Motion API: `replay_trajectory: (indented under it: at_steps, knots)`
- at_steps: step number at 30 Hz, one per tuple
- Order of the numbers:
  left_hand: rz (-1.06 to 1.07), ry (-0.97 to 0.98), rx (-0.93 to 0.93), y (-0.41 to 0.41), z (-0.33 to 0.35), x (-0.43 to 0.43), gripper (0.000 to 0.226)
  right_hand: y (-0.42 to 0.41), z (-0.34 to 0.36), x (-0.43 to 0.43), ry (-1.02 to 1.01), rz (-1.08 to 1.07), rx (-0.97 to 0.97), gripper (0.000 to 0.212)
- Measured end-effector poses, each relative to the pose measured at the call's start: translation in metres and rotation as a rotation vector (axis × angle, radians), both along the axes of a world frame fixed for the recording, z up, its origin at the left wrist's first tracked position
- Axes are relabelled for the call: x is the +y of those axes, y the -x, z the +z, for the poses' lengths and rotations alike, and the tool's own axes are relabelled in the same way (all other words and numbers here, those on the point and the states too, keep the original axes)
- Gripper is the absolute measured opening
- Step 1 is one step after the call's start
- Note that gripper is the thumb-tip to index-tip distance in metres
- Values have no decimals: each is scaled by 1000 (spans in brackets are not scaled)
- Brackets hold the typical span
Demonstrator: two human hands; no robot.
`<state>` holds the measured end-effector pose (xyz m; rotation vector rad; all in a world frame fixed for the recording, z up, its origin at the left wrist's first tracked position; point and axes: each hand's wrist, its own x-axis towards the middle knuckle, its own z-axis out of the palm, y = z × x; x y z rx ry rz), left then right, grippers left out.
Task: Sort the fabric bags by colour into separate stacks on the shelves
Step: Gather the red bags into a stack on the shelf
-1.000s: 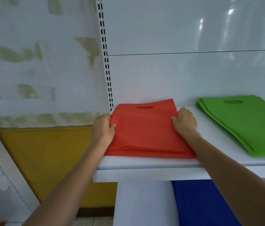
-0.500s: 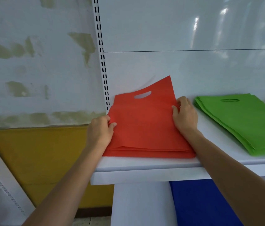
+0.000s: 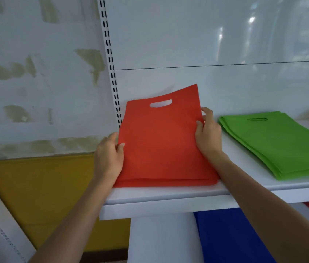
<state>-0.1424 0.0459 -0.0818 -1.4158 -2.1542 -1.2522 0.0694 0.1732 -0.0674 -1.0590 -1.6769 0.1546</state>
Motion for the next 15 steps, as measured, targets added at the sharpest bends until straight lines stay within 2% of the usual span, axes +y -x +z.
replay_trajectory:
  at_steps: [2, 6, 11, 15]
  knots:
    - [-74, 23, 61, -4, 6, -4, 31, -8, 12, -5, 15, -1, -31, 49]
    - [-174, 33, 213, -29, 24, -12, 15, -51, 37, -14, -145, -2, -94, 46]
    - [-304, -49, 142, -122, 42, 6, 28, -158, 48, -21, -208, -116, -103, 44]
    - [-511, 20, 127, -234, 31, 32, 34, -287, 37, -33, -153, -336, -127, 42]
